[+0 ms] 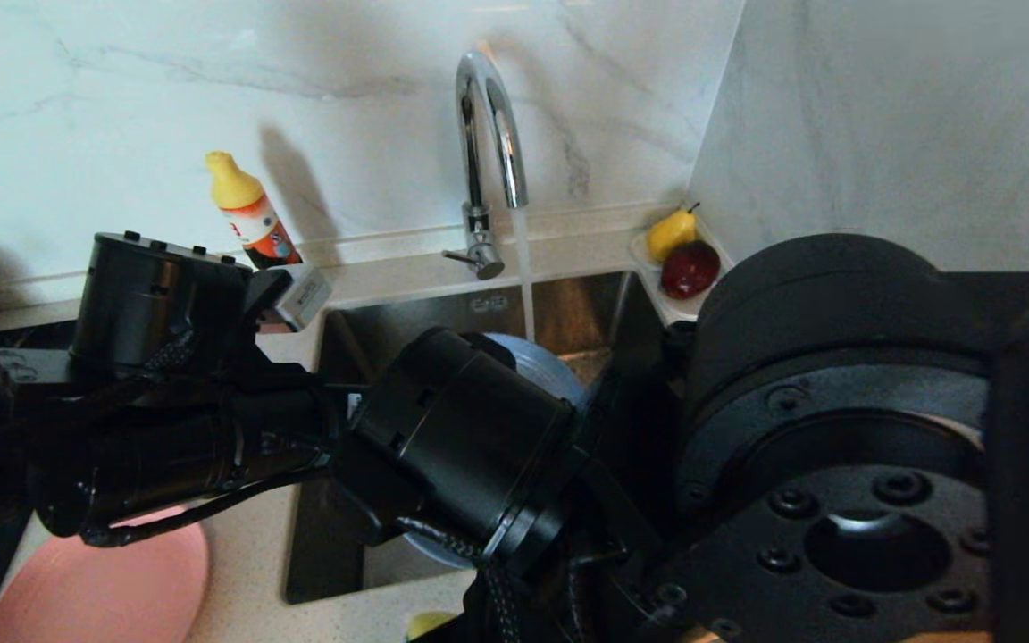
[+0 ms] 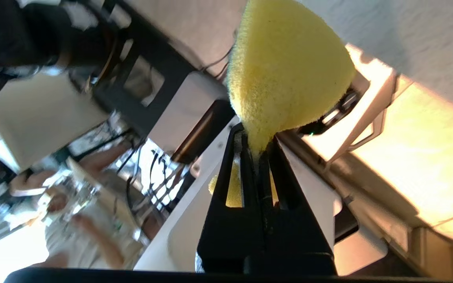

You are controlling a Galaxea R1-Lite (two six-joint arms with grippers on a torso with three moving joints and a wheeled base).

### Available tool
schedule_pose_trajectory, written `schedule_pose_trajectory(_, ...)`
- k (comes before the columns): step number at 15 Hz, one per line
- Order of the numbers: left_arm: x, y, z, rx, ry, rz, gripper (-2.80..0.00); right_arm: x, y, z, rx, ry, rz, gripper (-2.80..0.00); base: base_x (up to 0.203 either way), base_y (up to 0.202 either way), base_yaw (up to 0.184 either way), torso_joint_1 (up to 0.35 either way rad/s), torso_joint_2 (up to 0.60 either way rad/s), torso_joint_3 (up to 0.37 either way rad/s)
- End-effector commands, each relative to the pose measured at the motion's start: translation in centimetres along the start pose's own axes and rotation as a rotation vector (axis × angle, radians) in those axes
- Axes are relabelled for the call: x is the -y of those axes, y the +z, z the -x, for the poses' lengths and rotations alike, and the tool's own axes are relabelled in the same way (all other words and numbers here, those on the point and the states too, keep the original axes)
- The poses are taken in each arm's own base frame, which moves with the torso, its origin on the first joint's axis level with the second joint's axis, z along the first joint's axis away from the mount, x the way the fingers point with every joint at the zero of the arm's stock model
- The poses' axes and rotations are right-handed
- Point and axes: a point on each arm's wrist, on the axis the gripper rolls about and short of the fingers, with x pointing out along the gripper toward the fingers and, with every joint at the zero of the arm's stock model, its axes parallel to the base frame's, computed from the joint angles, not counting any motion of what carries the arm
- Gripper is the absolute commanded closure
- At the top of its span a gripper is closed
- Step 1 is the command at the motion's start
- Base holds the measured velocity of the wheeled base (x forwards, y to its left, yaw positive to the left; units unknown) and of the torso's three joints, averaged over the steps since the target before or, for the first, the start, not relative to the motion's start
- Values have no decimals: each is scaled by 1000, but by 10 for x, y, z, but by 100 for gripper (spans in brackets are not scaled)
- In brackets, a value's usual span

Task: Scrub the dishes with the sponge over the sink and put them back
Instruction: Wipe the plate

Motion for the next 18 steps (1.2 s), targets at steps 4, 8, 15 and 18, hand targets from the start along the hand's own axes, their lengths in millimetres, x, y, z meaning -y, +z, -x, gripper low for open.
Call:
schedule_pose_trajectory(4,0,-1,0,-5,-1,2,0,-1,3,5,70,-27,-11,0,0,0,0,0,0,0)
schedule_pose_trajectory(8,-1,-3,4,-4,-4,2,0,-1,6,6,117,-46,-17,0,0,0,0,0,0,0)
schedule_pose_trajectory(15,1,-5,7,-5,-15,-3,0,10,19,-9,141,-93,-51,0,0,0,0,0,0,0)
schedule_pose_trajectory(18,2,-5,11,2,-22,-3,0,16,23,-8,149,-100,-67,0,0,0,0,0,0,0)
